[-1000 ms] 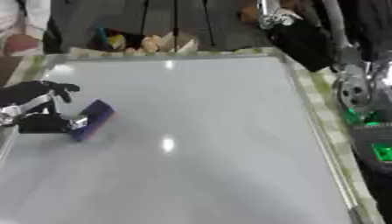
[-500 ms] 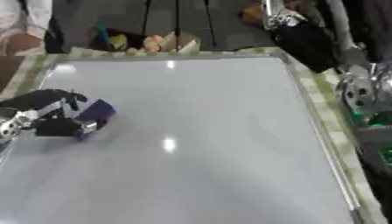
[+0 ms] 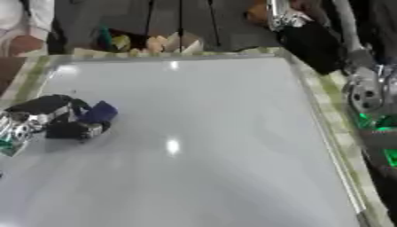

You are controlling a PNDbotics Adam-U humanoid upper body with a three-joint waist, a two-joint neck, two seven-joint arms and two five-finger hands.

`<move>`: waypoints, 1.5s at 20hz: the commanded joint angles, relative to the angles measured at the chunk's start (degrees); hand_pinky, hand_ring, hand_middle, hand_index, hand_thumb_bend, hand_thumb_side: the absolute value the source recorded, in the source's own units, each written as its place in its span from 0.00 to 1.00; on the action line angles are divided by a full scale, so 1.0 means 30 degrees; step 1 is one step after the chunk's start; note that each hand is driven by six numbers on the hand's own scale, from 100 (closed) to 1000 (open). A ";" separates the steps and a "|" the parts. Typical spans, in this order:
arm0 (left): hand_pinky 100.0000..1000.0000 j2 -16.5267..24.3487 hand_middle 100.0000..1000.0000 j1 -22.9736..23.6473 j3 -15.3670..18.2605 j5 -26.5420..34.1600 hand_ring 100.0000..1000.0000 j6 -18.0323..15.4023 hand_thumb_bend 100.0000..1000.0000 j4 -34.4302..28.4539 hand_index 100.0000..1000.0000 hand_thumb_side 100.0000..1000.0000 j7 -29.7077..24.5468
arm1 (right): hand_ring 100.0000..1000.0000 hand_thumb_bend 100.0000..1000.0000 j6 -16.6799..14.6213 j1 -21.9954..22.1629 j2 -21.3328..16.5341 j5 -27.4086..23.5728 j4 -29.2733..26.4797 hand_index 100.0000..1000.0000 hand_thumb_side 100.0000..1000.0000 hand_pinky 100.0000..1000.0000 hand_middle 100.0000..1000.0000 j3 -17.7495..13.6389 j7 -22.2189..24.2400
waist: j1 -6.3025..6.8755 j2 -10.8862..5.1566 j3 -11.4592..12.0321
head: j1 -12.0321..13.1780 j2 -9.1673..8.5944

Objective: Wipe the whiteboard clean with a brush.

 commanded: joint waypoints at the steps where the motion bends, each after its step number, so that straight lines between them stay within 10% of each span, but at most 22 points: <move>1: 0.49 0.0087 0.71 -0.0457 0.0289 -0.0611 0.60 -0.0044 0.34 0.0307 0.91 0.93 0.0393 | 0.87 0.00 0.0051 -0.0123 -0.0278 -0.0198 -0.0244 0.83 1.00 0.79 0.83 -0.0049 0.0023 | 0.0009 -0.0343 0.0008 | 0.0107 -0.0146; 30: 0.33 -0.0667 0.56 -0.0666 0.0703 -0.0219 0.46 -0.0414 0.25 0.2413 0.87 0.94 0.1237 | 0.87 0.00 0.0038 -0.0039 -0.0369 -0.0504 -0.0244 0.83 1.00 0.79 0.83 -0.0036 -0.0178 | 0.0022 -0.0227 -0.0064 | 0.0466 -0.0028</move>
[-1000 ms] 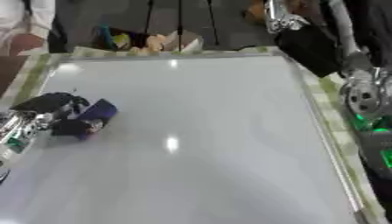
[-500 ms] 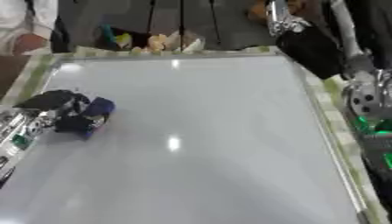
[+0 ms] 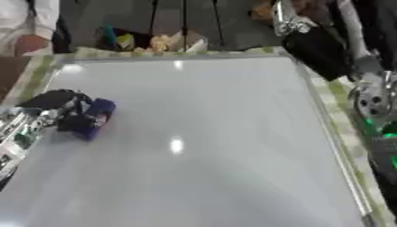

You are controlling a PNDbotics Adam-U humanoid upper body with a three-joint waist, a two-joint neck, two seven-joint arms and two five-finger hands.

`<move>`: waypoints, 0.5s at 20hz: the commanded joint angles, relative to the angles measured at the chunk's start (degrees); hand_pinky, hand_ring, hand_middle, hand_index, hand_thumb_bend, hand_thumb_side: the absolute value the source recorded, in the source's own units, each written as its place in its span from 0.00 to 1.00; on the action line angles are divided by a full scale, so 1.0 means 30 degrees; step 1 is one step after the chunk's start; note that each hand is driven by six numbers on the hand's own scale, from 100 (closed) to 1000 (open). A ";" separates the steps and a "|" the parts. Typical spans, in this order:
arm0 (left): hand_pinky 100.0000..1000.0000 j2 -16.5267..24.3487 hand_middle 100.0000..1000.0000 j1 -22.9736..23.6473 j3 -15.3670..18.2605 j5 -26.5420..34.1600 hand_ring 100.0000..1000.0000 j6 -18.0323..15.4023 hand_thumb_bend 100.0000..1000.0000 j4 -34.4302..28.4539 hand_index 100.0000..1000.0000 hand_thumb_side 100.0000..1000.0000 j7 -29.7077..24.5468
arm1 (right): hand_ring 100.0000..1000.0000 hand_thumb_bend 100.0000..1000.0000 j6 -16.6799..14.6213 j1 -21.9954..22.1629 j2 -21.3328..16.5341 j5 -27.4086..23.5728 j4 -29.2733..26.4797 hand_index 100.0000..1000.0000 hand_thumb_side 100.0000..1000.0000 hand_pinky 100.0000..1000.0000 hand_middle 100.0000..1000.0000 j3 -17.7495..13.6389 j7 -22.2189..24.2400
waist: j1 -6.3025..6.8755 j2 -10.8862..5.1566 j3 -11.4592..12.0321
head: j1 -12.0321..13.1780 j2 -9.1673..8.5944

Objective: Wipe the whiteboard clean with a brush.

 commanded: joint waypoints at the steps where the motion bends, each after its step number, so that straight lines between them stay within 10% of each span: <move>1: 0.33 -0.0044 0.56 0.0007 0.0039 0.0335 0.45 -0.0020 0.25 0.0324 0.88 0.94 -0.0080 | 0.87 0.00 0.0004 -0.0190 -0.0402 -0.0061 -0.0244 0.83 1.00 0.79 0.83 -0.0137 -0.0159 | -0.0041 -0.0280 0.0017 | 0.0087 -0.0035; 10: 0.27 -0.0090 0.52 0.0013 -0.0119 0.0636 0.41 -0.0031 0.12 0.0554 0.86 0.86 -0.0337 | 0.87 0.00 0.0004 -0.0186 -0.0414 -0.0125 -0.0244 0.83 1.00 0.80 0.83 -0.0151 -0.0324 | -0.0036 -0.0308 0.0003 | 0.0213 -0.0010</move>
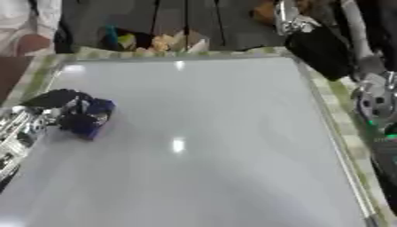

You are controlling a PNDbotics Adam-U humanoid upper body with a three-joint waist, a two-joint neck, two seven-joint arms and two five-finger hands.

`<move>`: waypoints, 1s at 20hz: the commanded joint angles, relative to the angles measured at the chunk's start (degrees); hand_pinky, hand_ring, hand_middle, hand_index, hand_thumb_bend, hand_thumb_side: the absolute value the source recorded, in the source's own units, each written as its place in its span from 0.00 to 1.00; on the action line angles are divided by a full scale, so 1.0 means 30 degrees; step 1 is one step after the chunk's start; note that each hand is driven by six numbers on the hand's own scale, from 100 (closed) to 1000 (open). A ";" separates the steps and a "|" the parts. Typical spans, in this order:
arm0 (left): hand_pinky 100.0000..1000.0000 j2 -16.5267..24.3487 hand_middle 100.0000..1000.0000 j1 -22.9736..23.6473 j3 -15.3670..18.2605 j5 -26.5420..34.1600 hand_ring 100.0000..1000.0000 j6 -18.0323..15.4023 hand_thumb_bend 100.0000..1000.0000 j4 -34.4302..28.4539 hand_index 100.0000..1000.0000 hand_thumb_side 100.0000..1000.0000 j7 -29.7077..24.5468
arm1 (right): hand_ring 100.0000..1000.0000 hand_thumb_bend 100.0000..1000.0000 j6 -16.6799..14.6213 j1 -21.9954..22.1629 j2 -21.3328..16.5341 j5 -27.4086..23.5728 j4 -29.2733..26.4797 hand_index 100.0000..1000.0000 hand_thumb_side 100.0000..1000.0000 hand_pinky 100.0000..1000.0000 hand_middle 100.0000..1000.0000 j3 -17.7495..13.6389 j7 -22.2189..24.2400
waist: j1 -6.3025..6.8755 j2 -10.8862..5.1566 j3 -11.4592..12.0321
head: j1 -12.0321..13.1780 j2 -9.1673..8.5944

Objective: Wipe the whiteboard clean with a brush.

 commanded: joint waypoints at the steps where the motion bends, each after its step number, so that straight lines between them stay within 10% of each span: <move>1: 0.24 0.0034 0.52 0.0045 -0.0195 0.0295 0.39 -0.0048 0.08 0.0318 0.85 0.83 -0.0318 | 0.87 0.00 0.0020 -0.0187 -0.0408 -0.0138 -0.0244 0.83 1.00 0.80 0.83 -0.0153 -0.0130 | -0.0067 -0.0311 0.0010 | 0.0093 0.0001; 20: 0.05 0.0169 0.47 0.0132 -0.0266 -0.0299 0.29 0.0038 0.00 -0.0117 0.78 0.76 0.0913 | 0.87 0.00 0.0006 -0.0162 -0.0346 -0.0245 -0.0244 0.82 1.00 0.80 0.83 -0.0099 -0.0149 | -0.0085 -0.0395 0.0085 | 0.0155 0.0054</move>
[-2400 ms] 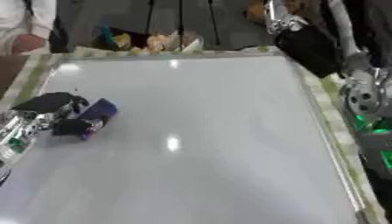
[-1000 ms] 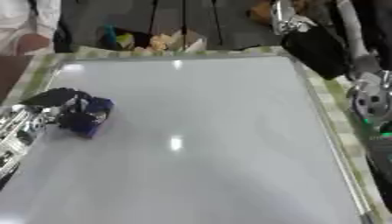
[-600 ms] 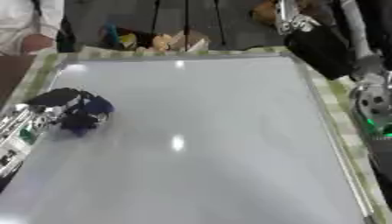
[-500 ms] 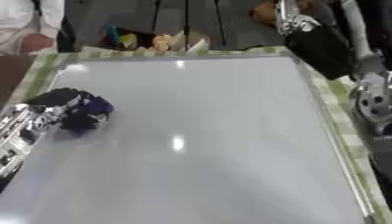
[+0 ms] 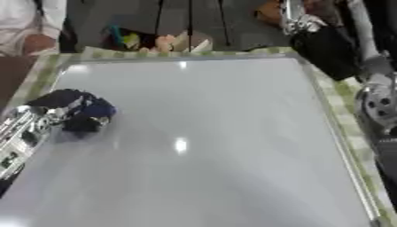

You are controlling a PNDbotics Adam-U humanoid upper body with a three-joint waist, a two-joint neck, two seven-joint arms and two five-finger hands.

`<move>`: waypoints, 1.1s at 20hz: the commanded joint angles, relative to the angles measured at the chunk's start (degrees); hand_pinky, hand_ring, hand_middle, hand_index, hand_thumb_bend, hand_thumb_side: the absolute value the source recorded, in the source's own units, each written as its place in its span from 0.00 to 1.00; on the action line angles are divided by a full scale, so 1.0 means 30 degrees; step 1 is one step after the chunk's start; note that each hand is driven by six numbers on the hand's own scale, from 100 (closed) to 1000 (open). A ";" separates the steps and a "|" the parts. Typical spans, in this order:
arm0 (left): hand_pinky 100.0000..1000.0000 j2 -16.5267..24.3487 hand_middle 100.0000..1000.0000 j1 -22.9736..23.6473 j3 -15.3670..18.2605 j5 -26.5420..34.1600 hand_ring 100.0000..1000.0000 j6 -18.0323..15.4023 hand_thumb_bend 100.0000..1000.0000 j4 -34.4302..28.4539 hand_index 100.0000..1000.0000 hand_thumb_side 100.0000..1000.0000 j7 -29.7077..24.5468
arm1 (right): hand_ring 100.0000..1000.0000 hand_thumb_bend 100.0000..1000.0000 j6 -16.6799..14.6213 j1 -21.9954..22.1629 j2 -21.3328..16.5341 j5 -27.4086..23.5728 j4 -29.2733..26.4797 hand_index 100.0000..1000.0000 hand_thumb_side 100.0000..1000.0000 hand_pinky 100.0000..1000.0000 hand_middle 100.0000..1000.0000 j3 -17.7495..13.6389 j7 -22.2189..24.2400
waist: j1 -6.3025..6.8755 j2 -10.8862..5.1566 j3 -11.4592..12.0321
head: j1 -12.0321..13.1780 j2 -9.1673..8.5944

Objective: Wipe the whiteboard clean with a brush.

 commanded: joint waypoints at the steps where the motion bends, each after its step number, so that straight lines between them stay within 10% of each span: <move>1: 0.04 0.0205 0.47 0.0058 -0.0222 -0.0235 0.28 0.0162 0.00 -0.0158 0.77 0.76 0.0532 | 0.87 0.00 -0.0011 -0.0157 -0.0349 -0.0159 -0.0244 0.82 1.00 0.80 0.83 -0.0093 0.0011 | -0.0084 -0.0375 0.0017 | 0.0033 0.0038; 22: 0.00 0.0009 0.42 -0.0958 0.1563 -0.1960 0.23 0.1248 0.00 0.1435 0.71 0.71 0.4230 | 0.87 0.00 0.0061 -0.0325 -0.0330 -0.0226 -0.0244 0.82 1.00 0.80 0.82 0.0070 0.0151 | -0.0146 0.0040 -0.0457 | 0.0466 -0.0375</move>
